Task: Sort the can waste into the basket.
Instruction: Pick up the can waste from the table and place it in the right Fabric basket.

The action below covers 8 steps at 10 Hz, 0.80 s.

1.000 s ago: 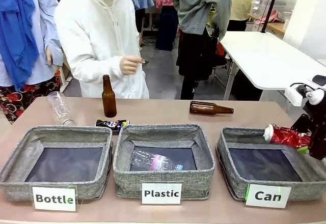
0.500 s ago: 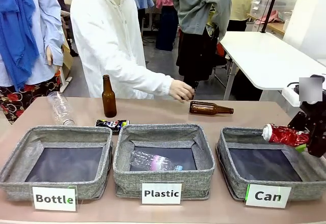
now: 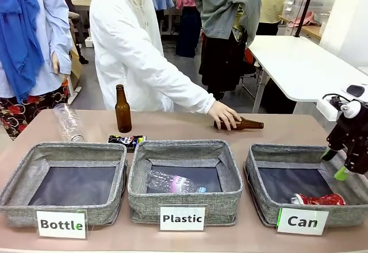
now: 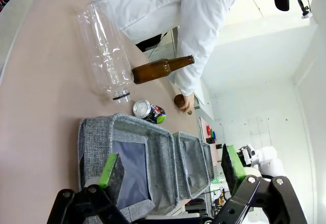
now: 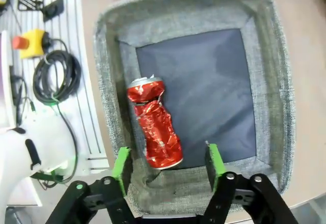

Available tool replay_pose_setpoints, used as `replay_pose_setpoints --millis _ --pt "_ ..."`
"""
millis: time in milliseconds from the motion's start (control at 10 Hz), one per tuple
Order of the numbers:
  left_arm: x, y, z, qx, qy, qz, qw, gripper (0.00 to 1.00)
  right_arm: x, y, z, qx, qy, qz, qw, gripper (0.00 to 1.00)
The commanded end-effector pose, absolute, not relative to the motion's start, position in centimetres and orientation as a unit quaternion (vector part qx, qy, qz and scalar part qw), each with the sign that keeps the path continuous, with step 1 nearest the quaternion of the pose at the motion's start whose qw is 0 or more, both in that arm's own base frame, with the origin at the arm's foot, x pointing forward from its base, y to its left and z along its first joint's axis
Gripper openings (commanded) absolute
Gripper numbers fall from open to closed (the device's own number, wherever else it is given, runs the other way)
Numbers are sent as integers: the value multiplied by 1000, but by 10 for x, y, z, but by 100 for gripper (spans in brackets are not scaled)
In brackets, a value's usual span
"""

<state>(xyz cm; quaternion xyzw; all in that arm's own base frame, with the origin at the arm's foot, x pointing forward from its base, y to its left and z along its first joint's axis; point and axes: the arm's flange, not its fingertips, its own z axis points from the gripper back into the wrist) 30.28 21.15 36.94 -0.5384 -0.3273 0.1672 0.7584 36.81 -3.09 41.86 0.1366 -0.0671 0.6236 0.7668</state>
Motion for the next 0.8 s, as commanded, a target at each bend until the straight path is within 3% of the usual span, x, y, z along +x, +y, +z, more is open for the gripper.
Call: replay_pose_setpoints --millis 0,300,500,600,700 --pt "302 212 368 -540 -335 158 756 100 375 -31 423 133 -70 617 773 100" --pt "302 212 368 -540 -335 158 756 100 374 -30 427 177 -77 561 805 100" --pt "302 212 368 -540 -335 158 756 100 382 -30 431 242 -91 381 888 100" --pt "302 212 368 -540 -335 158 756 100 386 -36 437 322 -112 238 909 100" --pt "302 212 368 -540 -335 158 756 100 395 -46 444 432 -123 38 893 100"
